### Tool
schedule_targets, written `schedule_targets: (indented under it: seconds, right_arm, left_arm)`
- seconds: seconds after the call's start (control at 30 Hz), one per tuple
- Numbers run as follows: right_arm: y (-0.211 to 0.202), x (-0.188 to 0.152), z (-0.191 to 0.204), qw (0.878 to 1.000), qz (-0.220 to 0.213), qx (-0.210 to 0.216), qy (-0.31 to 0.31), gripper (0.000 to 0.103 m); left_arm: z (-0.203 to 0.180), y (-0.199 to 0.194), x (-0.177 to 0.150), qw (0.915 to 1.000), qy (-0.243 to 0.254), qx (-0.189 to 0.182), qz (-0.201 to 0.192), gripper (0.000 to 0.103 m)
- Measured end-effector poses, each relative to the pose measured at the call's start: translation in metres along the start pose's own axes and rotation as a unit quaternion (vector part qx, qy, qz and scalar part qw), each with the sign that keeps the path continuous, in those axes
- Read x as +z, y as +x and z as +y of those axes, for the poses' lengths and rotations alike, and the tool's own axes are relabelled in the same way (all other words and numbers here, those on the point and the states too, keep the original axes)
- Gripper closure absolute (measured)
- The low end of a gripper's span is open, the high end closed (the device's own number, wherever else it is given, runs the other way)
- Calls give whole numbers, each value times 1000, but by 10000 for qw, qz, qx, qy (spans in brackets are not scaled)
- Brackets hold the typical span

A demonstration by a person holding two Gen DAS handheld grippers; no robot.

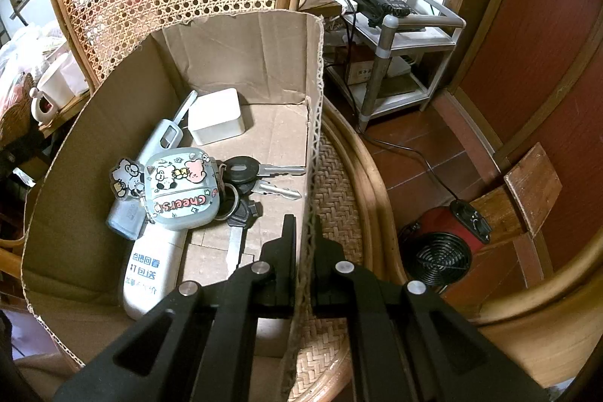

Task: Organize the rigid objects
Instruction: 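Move the left tool back over the chair seat toward the remaining keys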

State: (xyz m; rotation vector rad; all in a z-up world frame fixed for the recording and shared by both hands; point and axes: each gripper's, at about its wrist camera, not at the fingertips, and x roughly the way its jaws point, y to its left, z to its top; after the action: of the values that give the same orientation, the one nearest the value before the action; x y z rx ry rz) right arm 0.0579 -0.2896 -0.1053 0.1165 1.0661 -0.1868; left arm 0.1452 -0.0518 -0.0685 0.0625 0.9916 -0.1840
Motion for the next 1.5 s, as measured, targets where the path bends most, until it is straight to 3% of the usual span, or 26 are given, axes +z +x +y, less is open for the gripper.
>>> schedule_targets:
  seconds: [0.2, 0.47, 0.63, 0.87, 1.27, 1.37, 1.43, 1.5]
  right_arm:
    - [0, 0, 0, 10000, 7, 3, -4, 96]
    - [1, 0, 0, 10000, 7, 1, -9, 96]
    - [1, 0, 0, 10000, 8, -3, 18, 96]
    - [1, 0, 0, 10000, 9, -11, 16, 96]
    - [1, 0, 0, 10000, 10, -14, 25, 96]
    - [1, 0, 0, 10000, 14, -15, 23, 96]
    - [1, 0, 0, 10000, 12, -17, 20, 96]
    - [1, 1, 0, 10000, 14, -16, 21, 96]
  left_arm:
    - [12, 24, -6, 9983, -54, 28, 579, 12]
    - [20, 51, -21, 9914, 245, 174, 1273, 12]
    - [28, 60, -26, 9887, 331, 484, 1382, 12]
    - [26, 64, -28, 9870, 480, 125, 1531, 12]
    - [4, 78, -31, 9811, 853, 154, 1730, 12]
    - [-2, 78, -31, 9810, 1063, 228, 1610, 12]
    - [-2, 78, -34, 9820, 1037, 165, 1568, 17]
    - [0, 74, -34, 9822, 901, -316, 1616, 54]
